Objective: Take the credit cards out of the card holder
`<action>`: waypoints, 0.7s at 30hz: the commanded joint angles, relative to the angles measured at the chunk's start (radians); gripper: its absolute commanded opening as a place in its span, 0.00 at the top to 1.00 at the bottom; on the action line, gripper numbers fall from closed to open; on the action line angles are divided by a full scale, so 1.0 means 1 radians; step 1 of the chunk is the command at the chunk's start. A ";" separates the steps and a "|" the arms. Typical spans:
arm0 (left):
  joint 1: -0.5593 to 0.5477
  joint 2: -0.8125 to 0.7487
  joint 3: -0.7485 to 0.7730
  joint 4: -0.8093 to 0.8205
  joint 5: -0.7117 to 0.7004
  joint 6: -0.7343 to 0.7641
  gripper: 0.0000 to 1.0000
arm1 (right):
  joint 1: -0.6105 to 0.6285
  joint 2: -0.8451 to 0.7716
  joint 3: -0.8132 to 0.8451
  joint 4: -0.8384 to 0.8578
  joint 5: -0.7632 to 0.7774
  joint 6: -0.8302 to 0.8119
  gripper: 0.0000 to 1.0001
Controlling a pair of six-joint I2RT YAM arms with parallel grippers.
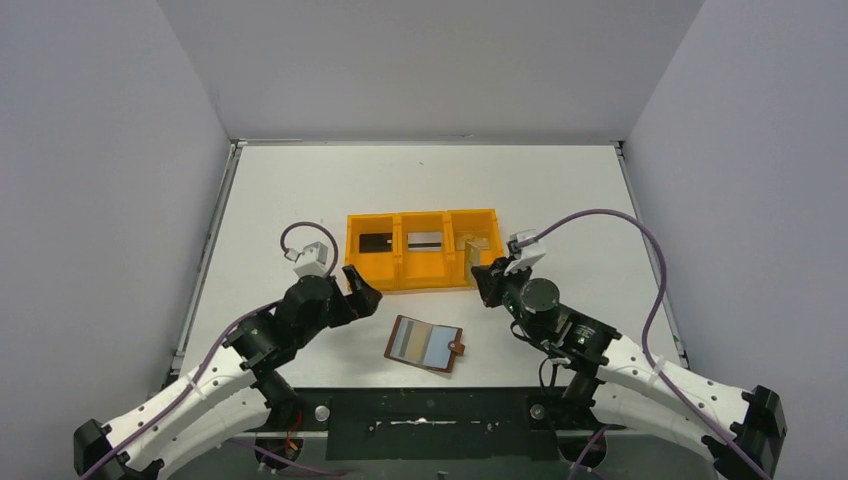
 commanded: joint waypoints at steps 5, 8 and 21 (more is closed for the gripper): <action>0.311 0.147 0.187 -0.076 0.236 0.258 0.03 | -0.006 0.171 0.166 -0.033 0.197 -0.641 1.00; 0.434 0.144 0.198 -0.083 0.302 0.319 0.03 | -0.007 0.233 0.190 -0.024 0.158 -0.816 1.00; 0.507 0.066 0.145 -0.021 0.347 0.399 0.03 | -0.172 0.551 0.364 -0.178 -0.113 -1.105 1.00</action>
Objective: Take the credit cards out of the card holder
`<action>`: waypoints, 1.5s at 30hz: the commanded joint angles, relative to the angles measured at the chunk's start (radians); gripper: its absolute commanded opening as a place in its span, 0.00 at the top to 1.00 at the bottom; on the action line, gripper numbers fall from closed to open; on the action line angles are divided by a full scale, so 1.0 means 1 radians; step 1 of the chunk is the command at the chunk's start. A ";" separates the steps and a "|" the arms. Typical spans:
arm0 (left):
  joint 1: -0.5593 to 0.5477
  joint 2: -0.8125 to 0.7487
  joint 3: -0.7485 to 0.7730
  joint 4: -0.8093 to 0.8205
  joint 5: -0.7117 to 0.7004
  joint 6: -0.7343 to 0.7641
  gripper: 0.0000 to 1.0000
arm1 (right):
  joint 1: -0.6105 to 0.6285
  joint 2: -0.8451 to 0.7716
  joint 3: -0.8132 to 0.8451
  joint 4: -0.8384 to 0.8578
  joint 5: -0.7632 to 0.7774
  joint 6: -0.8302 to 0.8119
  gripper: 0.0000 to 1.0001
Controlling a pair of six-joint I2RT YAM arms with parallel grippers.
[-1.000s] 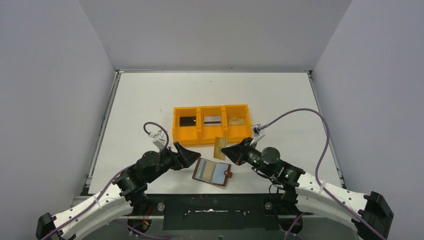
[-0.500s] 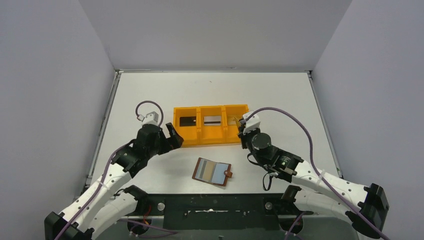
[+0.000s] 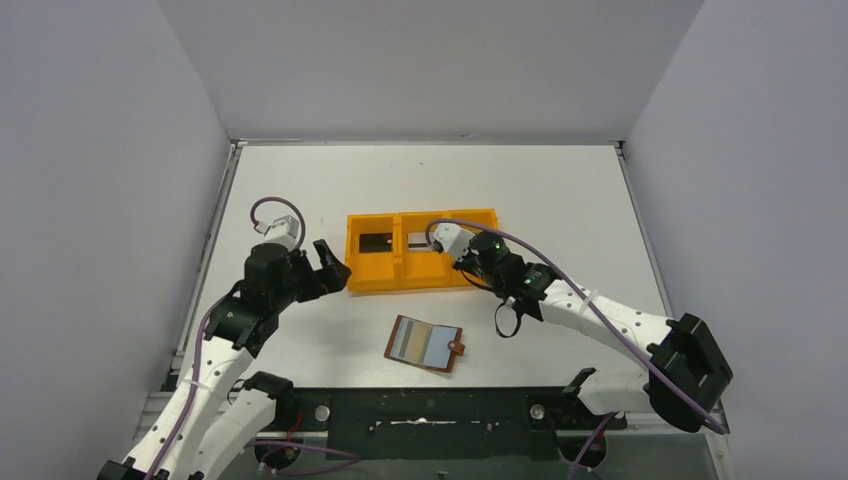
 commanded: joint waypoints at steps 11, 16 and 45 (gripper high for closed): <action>0.026 -0.036 0.011 0.050 0.022 0.065 0.03 | -0.151 0.147 0.124 -0.064 -0.214 -0.291 1.00; 0.048 -0.043 0.008 0.056 0.030 0.066 0.03 | -0.168 0.189 0.151 -0.091 -0.274 -0.388 1.00; 0.099 -0.017 0.006 0.080 0.104 0.083 0.03 | -0.264 0.499 0.252 0.138 -0.254 -0.620 0.95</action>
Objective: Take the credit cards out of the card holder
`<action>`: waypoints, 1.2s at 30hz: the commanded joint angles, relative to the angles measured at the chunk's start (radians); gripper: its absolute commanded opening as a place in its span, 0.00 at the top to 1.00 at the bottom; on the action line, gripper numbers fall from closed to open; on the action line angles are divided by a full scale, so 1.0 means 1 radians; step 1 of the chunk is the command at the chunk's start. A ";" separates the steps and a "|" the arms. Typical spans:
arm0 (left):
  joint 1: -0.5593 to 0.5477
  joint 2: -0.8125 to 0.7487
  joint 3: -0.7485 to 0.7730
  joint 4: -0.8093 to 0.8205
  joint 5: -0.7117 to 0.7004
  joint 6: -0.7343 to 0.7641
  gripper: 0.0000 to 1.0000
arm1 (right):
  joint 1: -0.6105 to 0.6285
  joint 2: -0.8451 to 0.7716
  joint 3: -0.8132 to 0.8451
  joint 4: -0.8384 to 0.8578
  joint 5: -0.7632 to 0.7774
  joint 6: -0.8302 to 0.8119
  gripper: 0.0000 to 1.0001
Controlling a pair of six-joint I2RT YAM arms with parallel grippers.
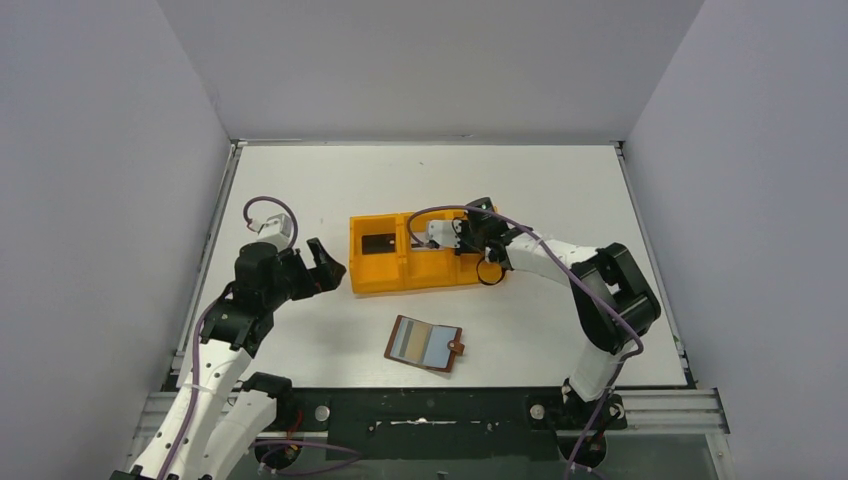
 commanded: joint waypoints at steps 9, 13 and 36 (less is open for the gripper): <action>0.013 0.005 0.011 0.068 0.034 0.020 0.03 | -0.018 0.061 -0.024 0.214 0.010 -0.053 0.88; 0.013 0.008 0.011 0.070 0.037 0.020 0.03 | -0.019 0.080 -0.023 0.210 0.013 -0.042 0.83; 0.015 0.028 0.011 0.071 0.046 0.020 0.04 | -0.022 -0.017 0.029 0.104 -0.098 0.178 0.46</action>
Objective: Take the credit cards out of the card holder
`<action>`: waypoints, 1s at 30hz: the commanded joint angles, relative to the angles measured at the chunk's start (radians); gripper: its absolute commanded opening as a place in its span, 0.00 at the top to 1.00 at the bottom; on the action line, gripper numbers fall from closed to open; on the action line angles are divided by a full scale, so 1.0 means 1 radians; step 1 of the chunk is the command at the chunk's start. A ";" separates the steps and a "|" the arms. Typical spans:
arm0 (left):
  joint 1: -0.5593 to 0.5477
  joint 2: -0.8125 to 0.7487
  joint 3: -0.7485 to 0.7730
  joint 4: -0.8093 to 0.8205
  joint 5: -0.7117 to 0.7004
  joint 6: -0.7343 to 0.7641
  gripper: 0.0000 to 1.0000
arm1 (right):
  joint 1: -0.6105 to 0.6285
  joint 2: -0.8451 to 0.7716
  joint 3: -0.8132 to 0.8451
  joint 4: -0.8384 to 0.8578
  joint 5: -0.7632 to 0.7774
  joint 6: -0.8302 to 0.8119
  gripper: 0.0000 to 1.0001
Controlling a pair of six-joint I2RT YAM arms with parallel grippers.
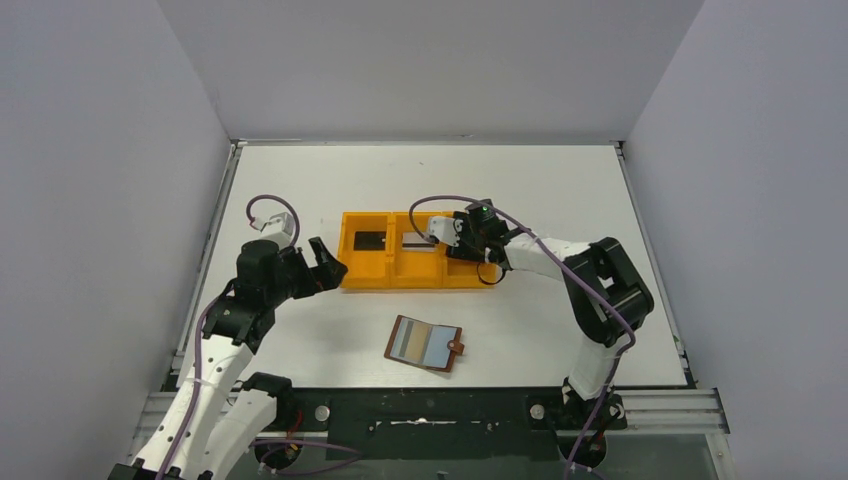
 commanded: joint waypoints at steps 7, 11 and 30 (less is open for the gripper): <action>0.008 0.001 0.011 0.056 0.022 0.017 0.04 | -0.002 -0.125 0.049 0.051 -0.084 0.214 0.44; 0.007 0.001 0.011 0.056 0.022 0.017 0.04 | -0.002 -0.157 0.038 0.078 -0.089 0.308 0.44; 0.007 0.001 0.011 0.055 0.011 0.014 0.04 | 0.138 -0.512 -0.163 0.009 0.040 1.477 0.42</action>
